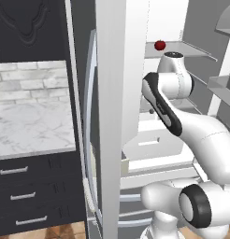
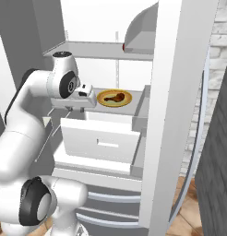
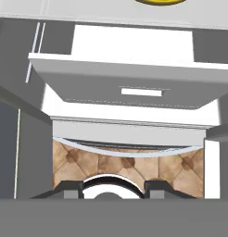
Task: Transport the chicken drumstick from the fridge to the microwave and turn on the microwave.
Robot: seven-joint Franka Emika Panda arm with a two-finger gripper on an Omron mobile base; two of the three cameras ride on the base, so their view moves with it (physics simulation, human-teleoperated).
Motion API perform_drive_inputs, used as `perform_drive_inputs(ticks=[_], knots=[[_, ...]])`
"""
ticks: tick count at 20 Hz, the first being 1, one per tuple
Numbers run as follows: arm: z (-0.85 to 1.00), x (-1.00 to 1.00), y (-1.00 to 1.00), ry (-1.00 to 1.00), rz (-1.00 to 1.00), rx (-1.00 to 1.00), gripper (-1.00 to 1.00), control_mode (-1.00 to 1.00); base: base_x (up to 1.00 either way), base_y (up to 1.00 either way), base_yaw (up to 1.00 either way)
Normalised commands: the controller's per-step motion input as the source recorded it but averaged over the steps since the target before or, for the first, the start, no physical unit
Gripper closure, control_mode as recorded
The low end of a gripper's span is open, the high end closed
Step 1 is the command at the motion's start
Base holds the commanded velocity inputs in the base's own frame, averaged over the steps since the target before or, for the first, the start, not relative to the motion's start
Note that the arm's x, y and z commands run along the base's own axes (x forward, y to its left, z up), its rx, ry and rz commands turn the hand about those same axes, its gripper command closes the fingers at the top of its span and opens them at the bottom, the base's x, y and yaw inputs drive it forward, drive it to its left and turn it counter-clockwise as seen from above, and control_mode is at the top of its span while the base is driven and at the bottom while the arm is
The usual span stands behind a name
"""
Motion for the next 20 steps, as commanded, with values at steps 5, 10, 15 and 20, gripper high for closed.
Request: perform_drive_inputs(ticks=[5,10,15,20], knots=[[0.0,0.0,0.0,-0.13,0.0,0.0,-1.0,-1.0,0.0,0.0,0.0],[-0.01,0.02,-0.1,-0.13,0.0,0.0,-1.0,-1.0,0.0,0.0,0.0],[0.0,0.16,-0.23,-0.01,0.0,0.0,-1.0,-1.0,0.0,0.0,0.0],[0.0,0.33,-0.27,0.0,0.0,0.0,-1.0,-1.0,0.0,0.0,0.0]])
